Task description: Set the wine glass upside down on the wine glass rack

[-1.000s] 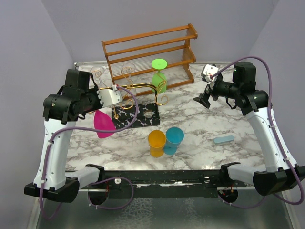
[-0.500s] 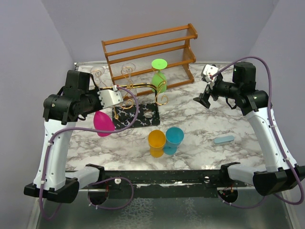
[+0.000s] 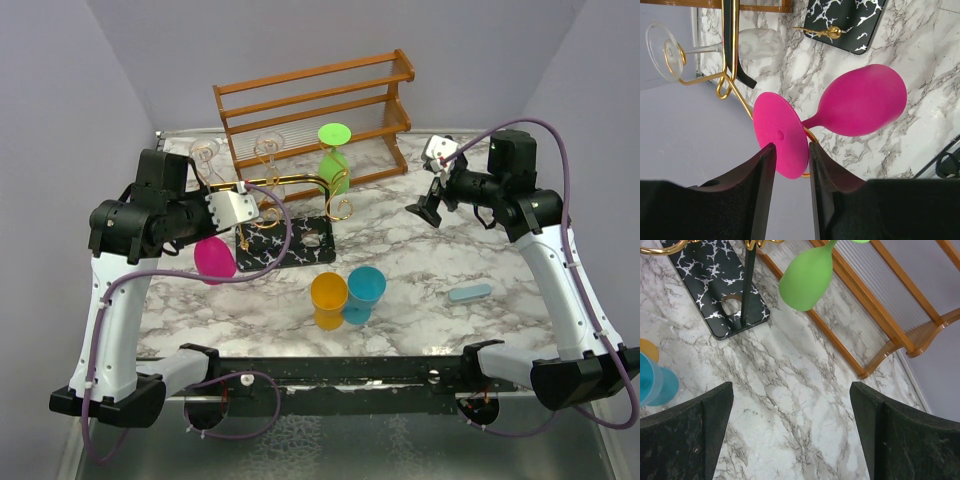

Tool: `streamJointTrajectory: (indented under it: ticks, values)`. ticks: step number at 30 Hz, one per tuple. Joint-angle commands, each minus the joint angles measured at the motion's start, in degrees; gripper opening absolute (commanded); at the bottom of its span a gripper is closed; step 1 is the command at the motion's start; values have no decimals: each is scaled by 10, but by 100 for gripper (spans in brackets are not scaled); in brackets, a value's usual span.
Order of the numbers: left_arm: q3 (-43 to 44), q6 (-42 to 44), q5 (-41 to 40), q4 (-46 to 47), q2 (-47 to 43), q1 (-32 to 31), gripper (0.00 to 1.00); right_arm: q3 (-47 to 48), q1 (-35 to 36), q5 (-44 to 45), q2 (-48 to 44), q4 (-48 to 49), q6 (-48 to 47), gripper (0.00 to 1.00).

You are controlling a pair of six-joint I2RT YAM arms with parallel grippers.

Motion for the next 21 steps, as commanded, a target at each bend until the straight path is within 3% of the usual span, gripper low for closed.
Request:
streamJointTrajectory:
  ticks: [1,21]
  values:
    - [0,-3,29,-6,-11,-1,37,-9,2,12,-9,10,-9,99]
    - [5,-23,87,-7,-11,-1,48,19,2,-60,33,-59,5,100]
